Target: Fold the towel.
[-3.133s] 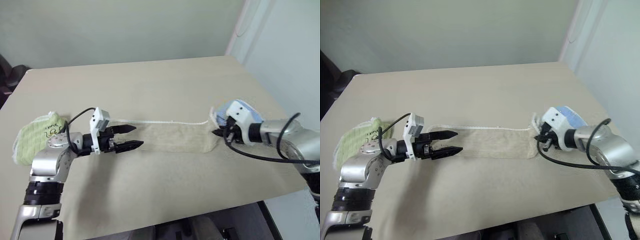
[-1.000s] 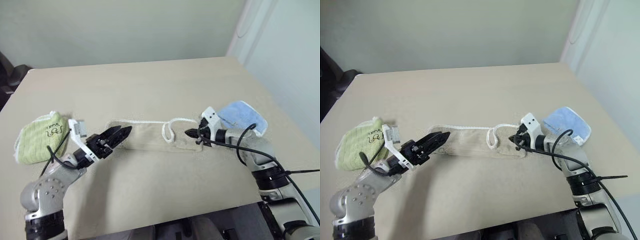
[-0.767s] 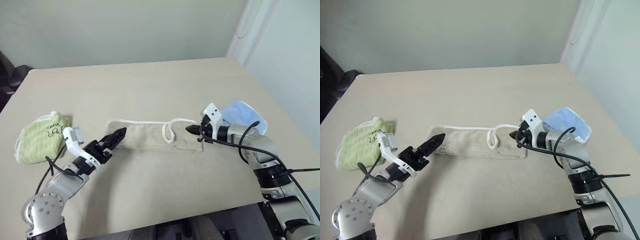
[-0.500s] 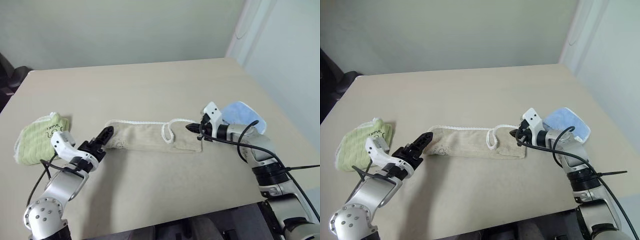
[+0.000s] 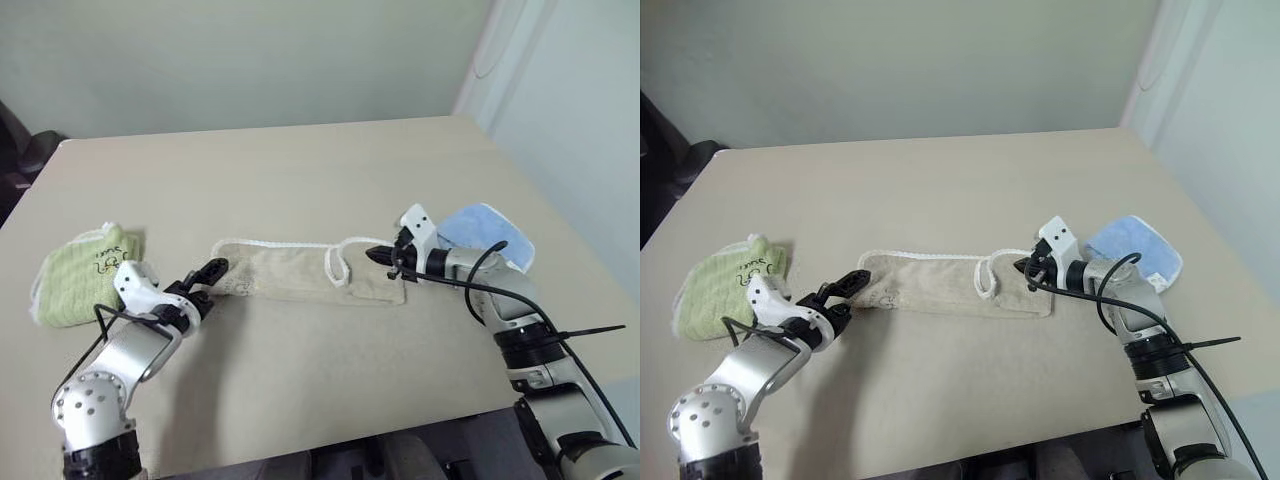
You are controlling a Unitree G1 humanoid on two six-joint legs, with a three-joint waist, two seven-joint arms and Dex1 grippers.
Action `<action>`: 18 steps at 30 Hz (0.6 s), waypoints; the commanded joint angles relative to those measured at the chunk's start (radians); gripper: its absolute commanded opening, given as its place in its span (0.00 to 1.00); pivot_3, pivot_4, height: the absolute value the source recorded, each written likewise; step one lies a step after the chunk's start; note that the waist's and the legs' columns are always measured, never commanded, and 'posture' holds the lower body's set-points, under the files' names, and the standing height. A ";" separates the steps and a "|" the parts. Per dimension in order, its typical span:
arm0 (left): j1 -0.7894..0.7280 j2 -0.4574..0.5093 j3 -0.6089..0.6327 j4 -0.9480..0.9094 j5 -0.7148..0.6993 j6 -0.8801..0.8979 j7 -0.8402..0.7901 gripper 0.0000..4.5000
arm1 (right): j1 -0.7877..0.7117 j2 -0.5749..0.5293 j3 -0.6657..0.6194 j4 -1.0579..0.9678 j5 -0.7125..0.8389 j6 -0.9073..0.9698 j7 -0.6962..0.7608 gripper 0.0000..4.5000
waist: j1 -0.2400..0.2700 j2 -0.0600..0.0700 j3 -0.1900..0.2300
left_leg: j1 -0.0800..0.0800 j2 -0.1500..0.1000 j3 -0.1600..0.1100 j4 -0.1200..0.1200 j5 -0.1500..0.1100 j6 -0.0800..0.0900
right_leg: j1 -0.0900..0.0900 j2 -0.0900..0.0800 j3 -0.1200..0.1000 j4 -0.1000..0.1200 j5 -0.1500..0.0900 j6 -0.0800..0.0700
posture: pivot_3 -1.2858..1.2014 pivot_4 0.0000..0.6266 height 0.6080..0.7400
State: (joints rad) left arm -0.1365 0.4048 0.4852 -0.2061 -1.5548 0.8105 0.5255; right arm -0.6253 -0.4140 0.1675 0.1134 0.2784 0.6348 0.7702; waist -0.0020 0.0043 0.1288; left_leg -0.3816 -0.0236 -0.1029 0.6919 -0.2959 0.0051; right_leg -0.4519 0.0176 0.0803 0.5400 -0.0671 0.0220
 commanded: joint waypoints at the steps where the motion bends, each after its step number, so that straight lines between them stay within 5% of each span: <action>1: -0.034 0.008 -0.020 0.064 -0.020 0.016 -0.014 1.00 | -0.016 -0.004 -0.039 -0.029 0.002 -0.017 -0.014 0.01 | 0.000 0.000 0.000 | 0.000 0.000 0.000 0.000 0.000 0.000 | 0.000 0.000 0.000 0.000 0.000 0.000 | 0.52 0.24 1.00; 10: -0.092 -0.033 -0.013 0.165 -0.051 0.005 0.035 1.00 | 0.001 -0.018 -0.068 -0.052 0.000 -0.007 -0.039 0.01 | 0.014 0.004 0.002 | 0.002 -0.001 0.000 0.000 -0.001 -0.006 | 0.004 -0.001 0.000 0.000 0.000 0.000 | 0.52 0.24 1.00; 14: -0.099 -0.047 -0.002 0.160 -0.051 -0.015 0.047 0.81 | 0.008 -0.019 -0.070 -0.050 -0.003 -0.014 -0.044 0.00 | 0.014 0.004 0.002 | 0.004 -0.001 0.000 -0.002 -0.002 -0.007 | 0.006 -0.001 0.000 0.000 0.000 0.000 | 0.52 0.24 1.00; 18: -0.104 -0.046 0.003 0.148 -0.048 -0.022 0.041 0.48 | 0.005 -0.015 -0.070 -0.048 -0.003 -0.018 -0.046 0.00 | 0.014 0.003 0.003 | 0.004 -0.001 0.000 -0.004 -0.001 -0.006 | 0.005 -0.001 0.000 0.000 -0.001 0.000 | 0.52 0.24 1.00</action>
State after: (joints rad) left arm -0.2304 0.3576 0.4900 -0.0469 -1.6054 0.8016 0.5712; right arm -0.6094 -0.4264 0.1261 0.1045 0.2725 0.6350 0.7325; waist 0.0117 0.0076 0.1315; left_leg -0.3771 -0.0242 -0.1032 0.6874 -0.2970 -0.0003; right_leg -0.4471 0.0172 0.0804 0.5396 -0.0682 0.0223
